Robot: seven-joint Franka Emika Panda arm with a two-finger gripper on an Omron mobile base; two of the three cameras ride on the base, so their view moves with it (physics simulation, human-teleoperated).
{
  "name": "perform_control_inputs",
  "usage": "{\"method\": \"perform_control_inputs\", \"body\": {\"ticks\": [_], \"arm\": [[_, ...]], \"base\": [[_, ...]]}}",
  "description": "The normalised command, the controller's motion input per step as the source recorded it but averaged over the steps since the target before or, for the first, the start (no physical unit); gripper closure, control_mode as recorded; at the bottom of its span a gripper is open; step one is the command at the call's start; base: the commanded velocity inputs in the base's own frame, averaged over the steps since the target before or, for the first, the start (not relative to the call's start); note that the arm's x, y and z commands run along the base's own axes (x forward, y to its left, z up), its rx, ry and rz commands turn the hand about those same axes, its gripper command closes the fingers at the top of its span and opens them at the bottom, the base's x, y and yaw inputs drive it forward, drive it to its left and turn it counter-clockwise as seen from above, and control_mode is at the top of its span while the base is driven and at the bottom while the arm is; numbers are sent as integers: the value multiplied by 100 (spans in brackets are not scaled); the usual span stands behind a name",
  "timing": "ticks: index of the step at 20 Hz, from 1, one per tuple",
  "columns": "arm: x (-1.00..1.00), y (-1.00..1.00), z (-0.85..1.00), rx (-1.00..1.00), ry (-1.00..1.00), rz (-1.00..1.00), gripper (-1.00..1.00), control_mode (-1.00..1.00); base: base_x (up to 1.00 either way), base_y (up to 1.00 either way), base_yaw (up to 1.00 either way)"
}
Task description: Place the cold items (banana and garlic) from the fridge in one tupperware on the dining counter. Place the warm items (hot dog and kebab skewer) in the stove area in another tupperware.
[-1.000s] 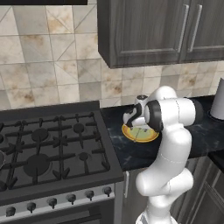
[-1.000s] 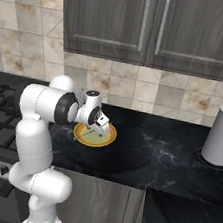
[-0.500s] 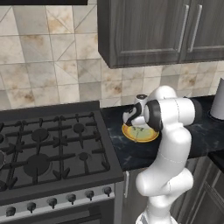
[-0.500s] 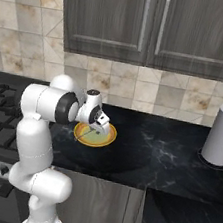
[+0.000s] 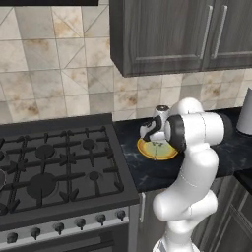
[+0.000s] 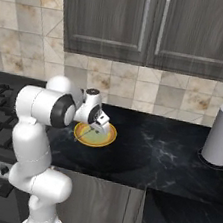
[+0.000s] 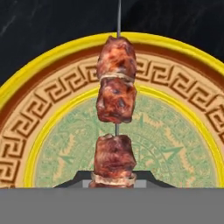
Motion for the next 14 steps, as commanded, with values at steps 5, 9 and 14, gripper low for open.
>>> {"method": "perform_control_inputs", "body": {"ticks": [5, 9, 14], "arm": [[-73, 0, 53, 0, -23, -2, 100, -100], [-51, 7, 79, 0, -15, -6, 100, -100], [-37, 20, 83, 0, -1, -17, 100, -100]], "base": [[0, 0, 0], [0, 0, 0], [0, 0, 0]]}}
